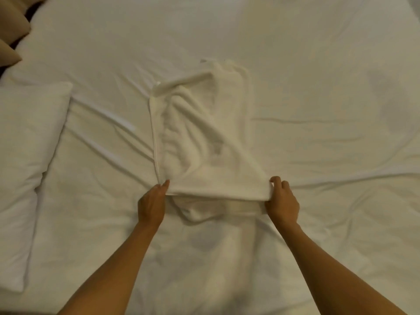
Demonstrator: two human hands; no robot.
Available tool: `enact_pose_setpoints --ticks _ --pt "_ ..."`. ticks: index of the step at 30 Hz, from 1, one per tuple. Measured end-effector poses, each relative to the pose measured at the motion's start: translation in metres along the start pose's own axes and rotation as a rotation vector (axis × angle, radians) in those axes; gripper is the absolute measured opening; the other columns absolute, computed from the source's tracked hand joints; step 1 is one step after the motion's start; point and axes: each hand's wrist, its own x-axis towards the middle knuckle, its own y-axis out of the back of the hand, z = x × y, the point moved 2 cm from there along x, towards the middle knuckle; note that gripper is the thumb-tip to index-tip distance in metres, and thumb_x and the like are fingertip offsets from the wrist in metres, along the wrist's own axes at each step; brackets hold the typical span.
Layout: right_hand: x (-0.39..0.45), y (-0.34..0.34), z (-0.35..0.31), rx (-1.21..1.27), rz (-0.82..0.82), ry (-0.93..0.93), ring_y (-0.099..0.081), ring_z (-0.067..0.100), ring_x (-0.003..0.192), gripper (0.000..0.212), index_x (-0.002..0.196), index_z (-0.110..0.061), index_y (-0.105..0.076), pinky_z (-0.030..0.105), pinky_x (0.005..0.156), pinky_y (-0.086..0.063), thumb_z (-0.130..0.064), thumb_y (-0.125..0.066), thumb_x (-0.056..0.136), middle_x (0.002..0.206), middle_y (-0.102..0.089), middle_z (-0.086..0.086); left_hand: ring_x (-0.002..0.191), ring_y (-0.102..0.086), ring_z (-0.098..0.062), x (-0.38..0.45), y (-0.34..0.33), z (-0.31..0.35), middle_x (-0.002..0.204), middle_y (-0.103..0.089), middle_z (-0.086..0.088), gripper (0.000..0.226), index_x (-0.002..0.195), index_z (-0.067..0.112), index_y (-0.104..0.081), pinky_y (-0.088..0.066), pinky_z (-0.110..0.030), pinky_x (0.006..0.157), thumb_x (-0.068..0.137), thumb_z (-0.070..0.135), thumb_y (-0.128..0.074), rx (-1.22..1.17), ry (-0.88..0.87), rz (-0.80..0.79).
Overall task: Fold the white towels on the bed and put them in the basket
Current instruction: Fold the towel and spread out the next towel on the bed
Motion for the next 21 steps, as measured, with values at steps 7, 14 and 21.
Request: enact_pose_setpoints --ticks 7,14,21 --pt "-0.042 -0.013 0.019 -0.208 -0.004 0.029 -0.057 0.033 0.068 0.048 0.107 -0.010 -0.058 0.028 0.049 -0.031 -0.004 -0.072 0.062 0.083 -0.063 0.011 0.106 -0.064 -0.046 -0.017 0.015 -0.031 0.126 -0.059 -0.031 0.059 0.137 0.011 -0.052 -0.055 -0.050 0.078 0.084 -0.014 -0.053 0.096 0.093 -0.006" --pt "-0.070 -0.039 0.020 -0.129 -0.194 -0.055 -0.060 0.027 0.080 0.043 0.121 -0.015 -0.045 0.029 0.055 -0.035 -0.020 -0.059 0.080 0.093 -0.064 0.005 0.090 -0.073 -0.038 -0.038 -0.011 -0.076 0.104 -0.073 -0.023 0.066 0.115 -0.004 -0.067 -0.062 -0.045 0.060 0.053 -0.024 -0.077 0.230 -0.006 -0.233" --pt "-0.060 -0.048 0.004 -0.194 -0.340 0.265 -0.029 0.034 0.140 0.092 0.151 -0.022 -0.003 0.042 0.107 -0.036 -0.018 -0.062 0.081 0.159 -0.008 0.015 0.144 -0.030 -0.027 -0.029 -0.036 -0.057 0.158 -0.015 -0.018 0.078 0.150 0.006 -0.021 -0.029 -0.045 0.114 0.082 -0.015 -0.053 0.367 -0.237 -0.432"
